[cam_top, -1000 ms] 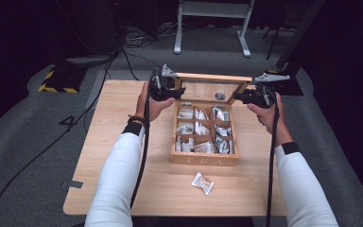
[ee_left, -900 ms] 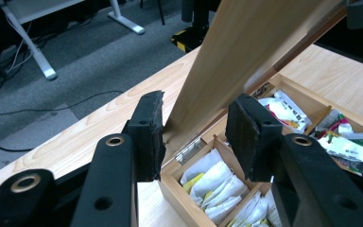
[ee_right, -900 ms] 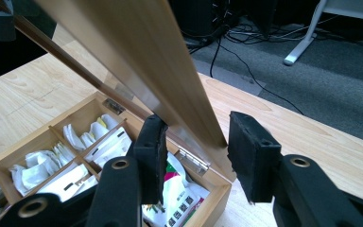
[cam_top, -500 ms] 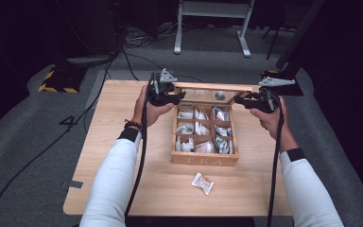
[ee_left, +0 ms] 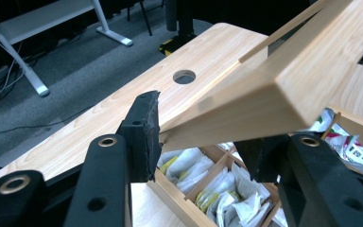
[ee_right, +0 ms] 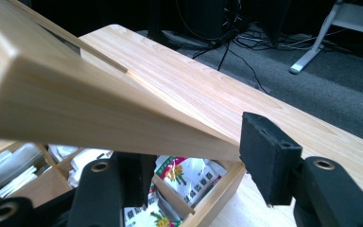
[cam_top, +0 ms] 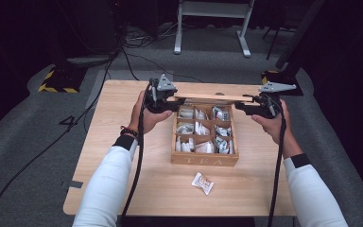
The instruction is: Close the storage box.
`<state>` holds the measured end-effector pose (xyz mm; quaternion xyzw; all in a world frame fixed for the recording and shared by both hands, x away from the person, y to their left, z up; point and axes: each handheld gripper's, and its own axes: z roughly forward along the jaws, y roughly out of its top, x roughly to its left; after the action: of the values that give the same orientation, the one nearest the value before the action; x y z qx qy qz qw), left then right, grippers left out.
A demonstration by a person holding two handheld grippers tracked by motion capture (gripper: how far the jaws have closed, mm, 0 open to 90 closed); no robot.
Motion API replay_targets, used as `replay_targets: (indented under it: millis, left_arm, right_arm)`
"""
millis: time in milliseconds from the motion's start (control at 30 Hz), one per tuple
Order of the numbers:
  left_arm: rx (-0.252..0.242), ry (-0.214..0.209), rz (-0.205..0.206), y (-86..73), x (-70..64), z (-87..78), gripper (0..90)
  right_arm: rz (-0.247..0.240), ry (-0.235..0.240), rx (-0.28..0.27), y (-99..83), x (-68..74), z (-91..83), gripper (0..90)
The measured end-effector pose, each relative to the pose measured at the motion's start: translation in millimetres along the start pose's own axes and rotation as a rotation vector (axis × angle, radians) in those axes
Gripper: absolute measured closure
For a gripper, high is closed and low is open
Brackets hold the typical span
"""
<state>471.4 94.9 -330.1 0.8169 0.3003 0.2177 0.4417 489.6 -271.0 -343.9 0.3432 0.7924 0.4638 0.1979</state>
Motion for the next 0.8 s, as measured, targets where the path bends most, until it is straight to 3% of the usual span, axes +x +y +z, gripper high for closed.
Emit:
replay_targets:
  millis: [333,567,800]
  left_arm:
    - [0.025,-0.014,0.048,-6.2,-12.5,-6.3,51.0]
    - [0.045,0.000,0.065,-11.0,-18.9,-6.2,48.7]
    - [0.055,-0.020,0.047,-16.3,-22.5,-8.2,42.9]
  right_arm:
    - [-0.032,0.003,0.037,-10.6,8.0,-9.5,44.3]
    - [-0.018,0.009,0.028,-16.9,11.3,-15.7,42.6]
    - [-0.029,0.014,0.027,-23.0,14.9,-21.3,41.1]
